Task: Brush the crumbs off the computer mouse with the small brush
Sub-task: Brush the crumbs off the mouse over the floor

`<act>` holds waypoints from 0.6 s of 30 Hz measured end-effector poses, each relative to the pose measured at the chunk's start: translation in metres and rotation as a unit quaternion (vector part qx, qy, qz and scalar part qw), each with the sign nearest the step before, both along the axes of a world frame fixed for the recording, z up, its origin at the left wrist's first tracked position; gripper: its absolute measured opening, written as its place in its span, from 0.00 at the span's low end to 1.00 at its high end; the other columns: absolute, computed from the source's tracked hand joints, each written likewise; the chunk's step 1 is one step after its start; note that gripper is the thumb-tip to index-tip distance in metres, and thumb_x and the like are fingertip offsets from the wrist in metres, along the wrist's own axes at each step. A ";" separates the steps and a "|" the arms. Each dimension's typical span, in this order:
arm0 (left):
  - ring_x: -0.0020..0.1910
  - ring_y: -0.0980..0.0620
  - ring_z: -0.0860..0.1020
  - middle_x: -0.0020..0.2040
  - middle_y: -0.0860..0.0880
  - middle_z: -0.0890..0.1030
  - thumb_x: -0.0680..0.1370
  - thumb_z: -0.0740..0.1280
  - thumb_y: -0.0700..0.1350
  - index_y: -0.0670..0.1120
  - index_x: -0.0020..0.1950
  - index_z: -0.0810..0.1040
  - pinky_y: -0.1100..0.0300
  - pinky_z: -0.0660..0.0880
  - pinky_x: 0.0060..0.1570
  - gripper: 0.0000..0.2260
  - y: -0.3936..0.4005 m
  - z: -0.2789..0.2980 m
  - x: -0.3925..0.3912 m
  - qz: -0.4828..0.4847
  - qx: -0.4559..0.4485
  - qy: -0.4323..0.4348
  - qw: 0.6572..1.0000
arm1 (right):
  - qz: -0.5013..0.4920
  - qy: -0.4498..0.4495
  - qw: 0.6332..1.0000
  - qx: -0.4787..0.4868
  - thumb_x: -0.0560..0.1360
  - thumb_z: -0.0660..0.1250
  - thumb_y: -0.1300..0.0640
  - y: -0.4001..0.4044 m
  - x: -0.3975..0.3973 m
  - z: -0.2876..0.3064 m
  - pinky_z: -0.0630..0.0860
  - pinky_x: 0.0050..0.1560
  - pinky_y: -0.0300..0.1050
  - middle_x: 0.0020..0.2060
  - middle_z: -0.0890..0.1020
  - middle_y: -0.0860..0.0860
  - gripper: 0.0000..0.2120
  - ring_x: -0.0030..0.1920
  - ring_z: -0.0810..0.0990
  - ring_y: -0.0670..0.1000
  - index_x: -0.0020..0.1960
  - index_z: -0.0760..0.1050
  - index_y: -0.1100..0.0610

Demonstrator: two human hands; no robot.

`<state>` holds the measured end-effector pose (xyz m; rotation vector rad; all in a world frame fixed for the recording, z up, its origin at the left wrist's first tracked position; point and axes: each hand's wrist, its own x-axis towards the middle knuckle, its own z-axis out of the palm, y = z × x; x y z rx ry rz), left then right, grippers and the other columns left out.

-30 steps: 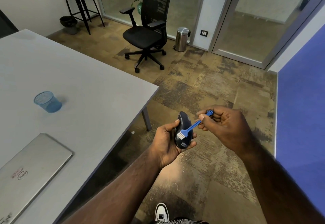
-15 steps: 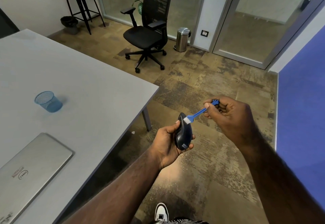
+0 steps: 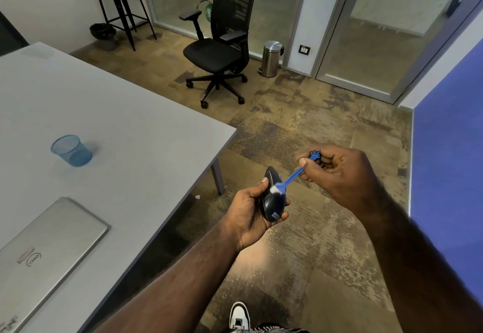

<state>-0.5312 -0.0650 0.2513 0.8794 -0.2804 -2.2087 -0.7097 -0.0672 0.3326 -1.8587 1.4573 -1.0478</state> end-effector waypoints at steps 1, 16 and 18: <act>0.45 0.44 0.78 0.44 0.41 0.81 0.80 0.58 0.50 0.41 0.60 0.75 0.55 0.78 0.35 0.15 0.000 0.000 0.000 0.000 0.001 0.002 1.000 | 0.012 -0.004 1.000 0.013 0.76 0.71 0.60 0.001 -0.001 0.001 0.84 0.42 0.57 0.38 0.86 0.50 0.08 0.38 0.86 0.48 0.48 0.83 0.46; 0.55 0.37 0.78 0.61 0.34 0.77 0.81 0.54 0.53 0.38 0.67 0.72 0.45 0.77 0.53 0.23 -0.006 -0.004 0.002 0.032 0.032 0.062 0.997 | -0.045 -0.014 0.998 -0.043 0.77 0.70 0.61 0.015 -0.002 -0.014 0.83 0.37 0.46 0.38 0.85 0.45 0.10 0.37 0.86 0.45 0.51 0.80 0.45; 0.56 0.36 0.78 0.63 0.34 0.77 0.81 0.54 0.52 0.38 0.66 0.73 0.44 0.74 0.57 0.23 -0.007 -0.003 0.002 0.038 0.035 0.065 0.997 | -0.080 -0.021 0.994 -0.071 0.77 0.70 0.60 0.016 -0.002 -0.015 0.83 0.39 0.49 0.38 0.85 0.43 0.11 0.38 0.86 0.44 0.51 0.79 0.44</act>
